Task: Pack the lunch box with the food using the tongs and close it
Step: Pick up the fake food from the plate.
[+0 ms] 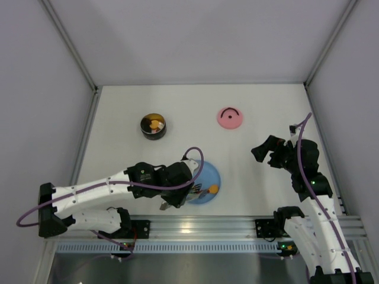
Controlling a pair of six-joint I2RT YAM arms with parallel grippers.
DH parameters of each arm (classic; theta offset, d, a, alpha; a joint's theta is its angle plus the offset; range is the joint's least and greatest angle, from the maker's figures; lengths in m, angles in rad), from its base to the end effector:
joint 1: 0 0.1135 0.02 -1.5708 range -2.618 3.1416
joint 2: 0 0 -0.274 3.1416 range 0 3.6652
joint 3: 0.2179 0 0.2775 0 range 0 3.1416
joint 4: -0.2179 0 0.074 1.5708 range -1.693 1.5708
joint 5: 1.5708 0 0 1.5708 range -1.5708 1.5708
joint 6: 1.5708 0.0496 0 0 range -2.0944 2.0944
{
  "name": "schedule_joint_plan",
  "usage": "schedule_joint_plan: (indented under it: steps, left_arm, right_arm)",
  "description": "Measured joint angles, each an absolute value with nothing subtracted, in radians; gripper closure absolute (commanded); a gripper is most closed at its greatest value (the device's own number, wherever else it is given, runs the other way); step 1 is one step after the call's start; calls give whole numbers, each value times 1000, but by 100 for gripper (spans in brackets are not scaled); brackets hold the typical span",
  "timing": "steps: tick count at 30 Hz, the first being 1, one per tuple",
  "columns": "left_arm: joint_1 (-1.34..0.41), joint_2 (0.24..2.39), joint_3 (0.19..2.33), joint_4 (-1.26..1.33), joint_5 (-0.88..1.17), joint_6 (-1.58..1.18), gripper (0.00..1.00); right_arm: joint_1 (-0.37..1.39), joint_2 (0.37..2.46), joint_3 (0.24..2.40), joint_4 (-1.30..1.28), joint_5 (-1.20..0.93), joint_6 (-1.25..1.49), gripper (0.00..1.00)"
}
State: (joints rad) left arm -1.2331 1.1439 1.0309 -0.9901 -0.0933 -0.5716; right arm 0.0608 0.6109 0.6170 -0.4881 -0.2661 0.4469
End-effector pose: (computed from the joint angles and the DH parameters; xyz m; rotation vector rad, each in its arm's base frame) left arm 0.0833 -0.2232 0.2818 0.8633 2.6083 -0.4341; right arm 0.1730 0.0236 0.2758 0.2336 2.0730 0.5855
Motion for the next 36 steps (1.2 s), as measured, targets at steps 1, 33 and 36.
schedule_joint_plan:
  steps: [1, 33, 36]
  left_arm:
    - [-1233, 1144, 1031, -990, -93, -571, 59]
    - [-1233, 1088, 1144, -1077, -316, -619, 82]
    - [-1229, 1073, 1166, -1081, -358, -635, 82]
  right_arm:
    - [61, 611, 617, -488, -266, 447, 4]
    - [61, 612, 617, -488, -266, 447, 4]
    - [61, 612, 617, -488, -266, 447, 4]
